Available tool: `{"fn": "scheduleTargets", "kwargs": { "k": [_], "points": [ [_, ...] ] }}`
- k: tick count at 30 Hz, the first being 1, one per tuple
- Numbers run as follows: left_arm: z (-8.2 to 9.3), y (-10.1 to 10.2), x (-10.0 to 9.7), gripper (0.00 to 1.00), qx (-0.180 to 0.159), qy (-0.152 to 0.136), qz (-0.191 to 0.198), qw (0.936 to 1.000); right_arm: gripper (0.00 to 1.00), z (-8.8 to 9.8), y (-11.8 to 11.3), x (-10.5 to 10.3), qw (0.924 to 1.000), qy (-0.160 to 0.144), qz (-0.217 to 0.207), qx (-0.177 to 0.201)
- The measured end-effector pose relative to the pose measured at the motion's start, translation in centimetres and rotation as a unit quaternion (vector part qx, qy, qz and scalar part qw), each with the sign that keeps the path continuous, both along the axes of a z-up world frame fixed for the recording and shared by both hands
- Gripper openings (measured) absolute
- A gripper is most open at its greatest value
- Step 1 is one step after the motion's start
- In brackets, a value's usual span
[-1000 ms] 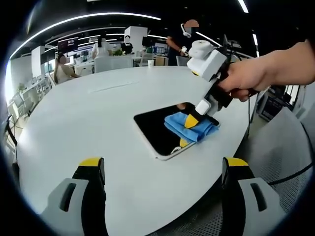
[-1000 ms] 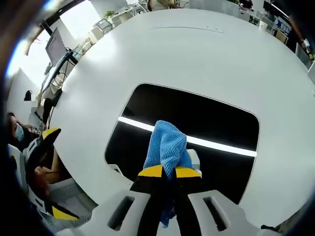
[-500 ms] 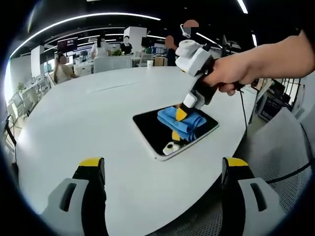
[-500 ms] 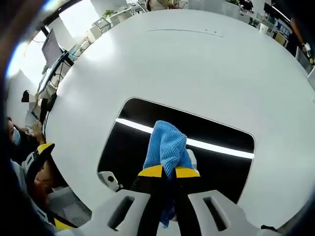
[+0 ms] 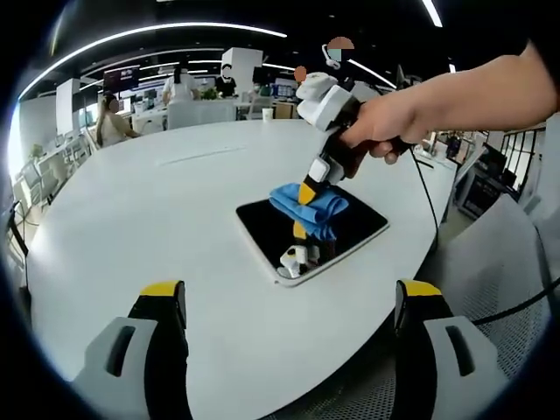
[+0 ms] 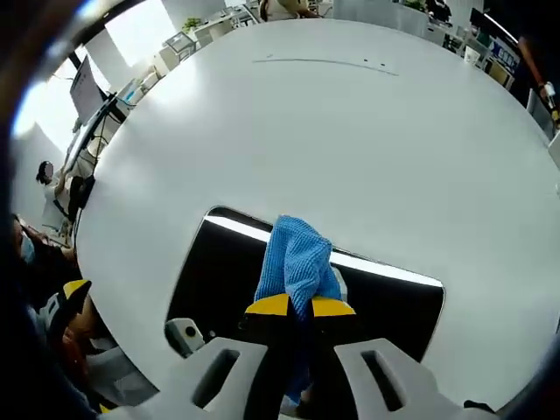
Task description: Wipe the mirror surface with the cleaning cloth until all visible marks leave the cleaned area.
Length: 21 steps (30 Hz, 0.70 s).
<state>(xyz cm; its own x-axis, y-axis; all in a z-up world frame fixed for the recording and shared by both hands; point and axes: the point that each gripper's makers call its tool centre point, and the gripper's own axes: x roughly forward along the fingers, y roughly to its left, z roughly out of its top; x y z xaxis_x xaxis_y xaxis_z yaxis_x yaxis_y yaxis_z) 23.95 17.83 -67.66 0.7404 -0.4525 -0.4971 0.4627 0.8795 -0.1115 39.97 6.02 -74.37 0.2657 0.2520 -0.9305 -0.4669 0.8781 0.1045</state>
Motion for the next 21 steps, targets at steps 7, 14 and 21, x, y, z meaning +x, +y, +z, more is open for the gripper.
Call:
{"fn": "scheduleTargets", "kwargs": {
  "k": [7,14,21],
  "points": [
    [-0.1,0.0,-0.1,0.99,-0.001,0.003,-0.001,1.0,0.01,0.1,0.2,1.5,0.9985,-0.026,0.041,-0.026],
    [-0.1,0.1,-0.1,0.98,0.0,0.002,0.0,1.0,0.01,-0.2,0.3,2.6,0.999,-0.016,0.03,-0.03],
    [-0.2,0.1,-0.1,0.98,0.006,0.003,0.0,1.0,0.01,-0.1,0.3,2.3,0.9987,-0.021,0.038,-0.028]
  ]
}}
